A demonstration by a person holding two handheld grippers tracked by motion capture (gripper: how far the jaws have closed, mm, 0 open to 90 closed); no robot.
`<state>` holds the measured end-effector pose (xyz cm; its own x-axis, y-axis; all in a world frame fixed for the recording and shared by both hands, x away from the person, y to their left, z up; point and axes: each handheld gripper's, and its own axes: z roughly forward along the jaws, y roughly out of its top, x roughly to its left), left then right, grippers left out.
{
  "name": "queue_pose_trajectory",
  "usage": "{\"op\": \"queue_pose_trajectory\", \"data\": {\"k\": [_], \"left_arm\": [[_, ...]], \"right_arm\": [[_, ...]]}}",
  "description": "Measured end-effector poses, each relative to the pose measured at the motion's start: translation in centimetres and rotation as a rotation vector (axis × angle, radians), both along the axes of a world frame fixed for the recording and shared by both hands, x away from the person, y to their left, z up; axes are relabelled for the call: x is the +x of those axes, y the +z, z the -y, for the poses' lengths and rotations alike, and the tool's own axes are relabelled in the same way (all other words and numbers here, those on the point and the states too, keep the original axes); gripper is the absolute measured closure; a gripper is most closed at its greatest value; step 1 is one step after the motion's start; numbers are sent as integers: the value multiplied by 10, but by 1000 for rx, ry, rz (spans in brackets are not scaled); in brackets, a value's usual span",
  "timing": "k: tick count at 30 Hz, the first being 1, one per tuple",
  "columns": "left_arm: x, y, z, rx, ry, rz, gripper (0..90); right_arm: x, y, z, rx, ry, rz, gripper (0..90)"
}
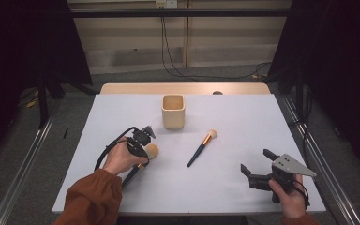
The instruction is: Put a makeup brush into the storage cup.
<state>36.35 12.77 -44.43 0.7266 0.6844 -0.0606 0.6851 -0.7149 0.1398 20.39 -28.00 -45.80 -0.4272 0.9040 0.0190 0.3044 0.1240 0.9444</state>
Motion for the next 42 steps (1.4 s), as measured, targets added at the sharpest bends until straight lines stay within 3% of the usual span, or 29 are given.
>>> {"op": "queue_pose_trajectory", "data": {"k": [5, 14, 21, 27, 32, 40, 42], "left_arm": [[0, 1, 3, 19, -17, 0, 666], [-1, 3, 0, -22, -15, -1, 667], [4, 12, -13, -99, 7, 16, 667], [4, 24, -23, -192, 43, 48, 667], [3, 33, -33, -286, 77, 88, 667], [-3, 38, -41, -372, 86, 164, 667], [-4, 38, -43, -377, 83, 187, 667]], "right_arm": [[0, 0, 0, 2, -4, 3, 0], [-1, 0, 1, 8, -7, 3, 0], [-1, 0, 1, 7, -5, 0, 0], [-1, 0, 2, 9, -12, -3, 0], [-1, 0, 2, 9, -9, -6, 0], [-1, 0, 2, 13, -5, -1, 0], [-1, 0, 2, 12, -4, 0, 0]]}}
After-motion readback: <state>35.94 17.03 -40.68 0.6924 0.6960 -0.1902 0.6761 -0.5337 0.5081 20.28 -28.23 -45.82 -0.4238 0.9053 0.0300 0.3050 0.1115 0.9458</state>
